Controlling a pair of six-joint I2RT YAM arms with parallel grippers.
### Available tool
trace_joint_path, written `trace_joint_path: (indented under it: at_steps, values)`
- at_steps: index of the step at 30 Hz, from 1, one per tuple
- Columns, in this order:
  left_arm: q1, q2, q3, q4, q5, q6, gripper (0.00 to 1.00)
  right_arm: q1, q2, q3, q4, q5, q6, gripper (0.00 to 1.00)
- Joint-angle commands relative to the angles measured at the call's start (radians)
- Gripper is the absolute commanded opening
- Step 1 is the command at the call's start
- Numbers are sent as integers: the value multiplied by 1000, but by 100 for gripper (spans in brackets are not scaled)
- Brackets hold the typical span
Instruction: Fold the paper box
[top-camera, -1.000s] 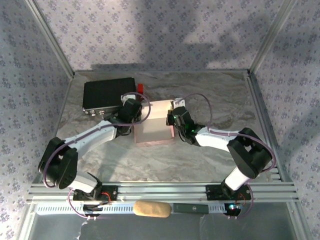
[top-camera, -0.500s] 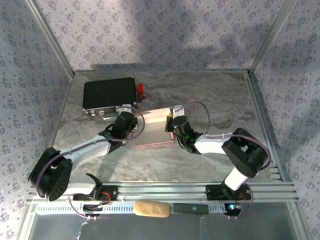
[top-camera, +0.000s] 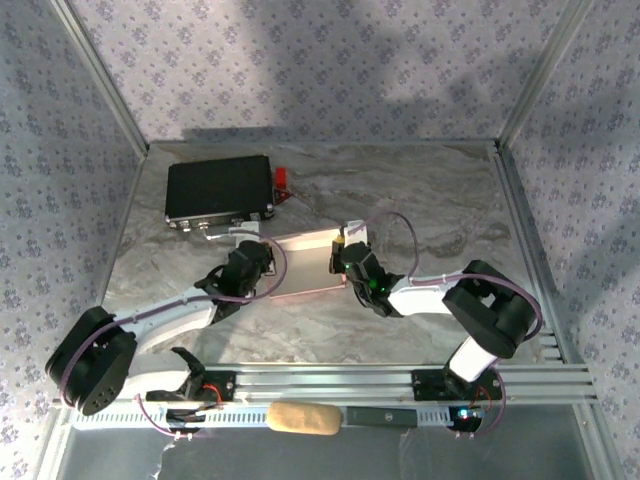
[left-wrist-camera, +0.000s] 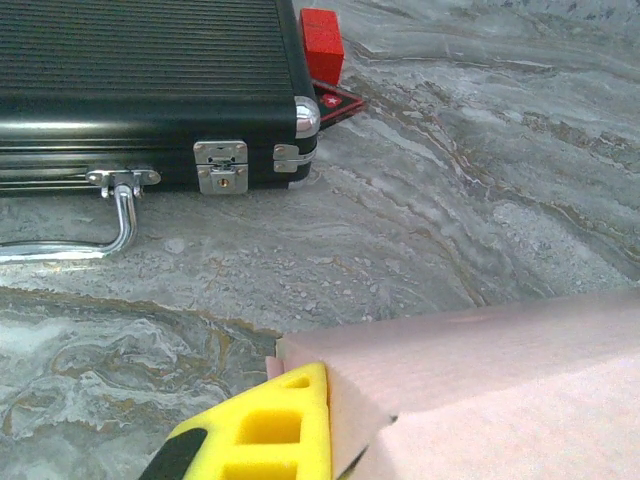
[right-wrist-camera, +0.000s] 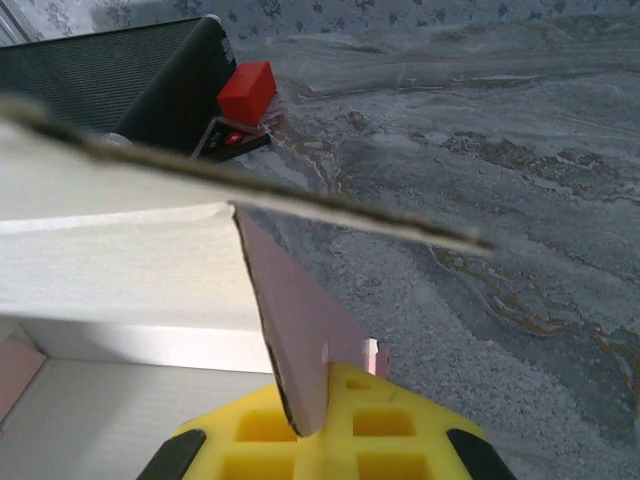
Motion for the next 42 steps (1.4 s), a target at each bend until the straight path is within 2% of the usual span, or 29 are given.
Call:
trace_joint_path:
  at_steps: [1, 10, 16, 19, 24, 28, 31, 37, 42]
  values:
    - [-45, -4, -32, 32, 71, -80, 0, 20, 4, -26, -85, -2, 44, 0]
    - [-121, 19, -72, 5, -44, -133, 0, 36, -58, -44, -189, 7, 84, 8]
    - [-162, 56, -57, -30, -109, -151, 0, 43, -163, -36, -334, -5, 146, 31]
    - [-191, 68, -43, -59, -184, -164, 0, 46, -216, -41, -393, -25, 193, 38]
    - [-226, 78, -27, -89, -262, -184, 0, 61, -306, -69, -433, -80, 248, 44]
    - [-235, 93, -5, -113, -279, -182, 0, 69, -412, -76, -530, -36, 236, 45]
    - [-239, 101, 14, -135, -286, -170, 0, 25, -504, -71, -606, -42, 160, 49]
    - [-243, 119, 40, -154, -294, -144, 0, -188, -613, -63, -585, -358, 0, 44]
    - [-249, 141, 55, -166, -301, -134, 0, -302, -674, 28, -673, -457, 67, 43]
